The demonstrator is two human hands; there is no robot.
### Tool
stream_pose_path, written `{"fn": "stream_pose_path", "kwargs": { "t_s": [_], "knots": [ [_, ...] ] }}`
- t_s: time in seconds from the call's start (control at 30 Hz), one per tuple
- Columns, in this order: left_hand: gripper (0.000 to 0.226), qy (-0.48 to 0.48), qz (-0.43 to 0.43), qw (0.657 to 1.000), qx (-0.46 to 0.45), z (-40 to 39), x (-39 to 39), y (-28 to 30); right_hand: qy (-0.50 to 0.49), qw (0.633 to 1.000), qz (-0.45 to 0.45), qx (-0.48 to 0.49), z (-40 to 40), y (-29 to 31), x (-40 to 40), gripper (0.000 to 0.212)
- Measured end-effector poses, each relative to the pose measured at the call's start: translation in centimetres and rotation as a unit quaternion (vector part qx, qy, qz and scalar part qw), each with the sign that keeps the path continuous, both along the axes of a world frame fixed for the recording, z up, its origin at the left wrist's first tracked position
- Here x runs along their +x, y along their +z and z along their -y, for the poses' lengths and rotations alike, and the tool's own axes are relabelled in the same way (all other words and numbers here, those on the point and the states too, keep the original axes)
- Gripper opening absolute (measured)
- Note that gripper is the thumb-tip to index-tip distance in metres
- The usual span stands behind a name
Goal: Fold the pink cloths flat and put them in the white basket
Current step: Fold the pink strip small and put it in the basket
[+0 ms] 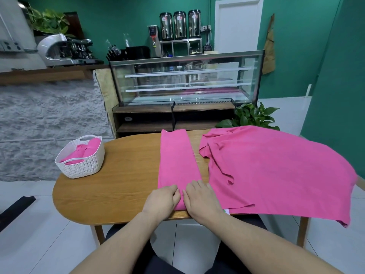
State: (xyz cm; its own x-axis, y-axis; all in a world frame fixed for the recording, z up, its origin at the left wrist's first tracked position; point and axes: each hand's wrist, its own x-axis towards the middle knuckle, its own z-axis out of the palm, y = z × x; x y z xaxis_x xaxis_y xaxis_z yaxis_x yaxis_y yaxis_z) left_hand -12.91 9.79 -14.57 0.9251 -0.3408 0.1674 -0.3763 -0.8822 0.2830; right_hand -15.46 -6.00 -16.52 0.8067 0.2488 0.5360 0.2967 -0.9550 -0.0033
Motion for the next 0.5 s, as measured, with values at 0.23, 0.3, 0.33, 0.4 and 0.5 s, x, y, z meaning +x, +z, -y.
{"fn": "stream_pose_path", "kwargs": {
  "t_s": [0.23, 0.3, 0.33, 0.4, 0.5],
  "knots": [
    [0.027, 0.007, 0.008, 1.000, -0.004, 0.3, 0.0, 0.0, 0.034, 0.997, 0.067, -0.001, 0.5, 0.0, 0.0, 0.026],
    [0.028, -0.004, 0.060, 0.997, 0.045, 0.0, -1.0, -0.2, 0.038, 0.998, 0.042, 0.020, 0.5, 0.7, 0.0, 0.022],
    [0.027, -0.008, 0.085, 0.994, 0.063, -0.3, -1.2, -0.5, 0.034, 0.999, 0.032, 0.028, 0.4, 0.8, 0.1, 0.018],
    [0.028, -0.046, 0.118, 0.991, 0.044, -0.9, -0.9, -1.2, 0.025, 0.999, 0.004, 0.036, 0.2, 1.1, 0.1, 0.014],
    [0.030, -0.076, 0.106, 0.991, -0.001, -0.9, -0.5, -1.1, 0.032, 0.998, -0.045, 0.036, 0.3, 1.2, 0.0, 0.017]
  ]
}}
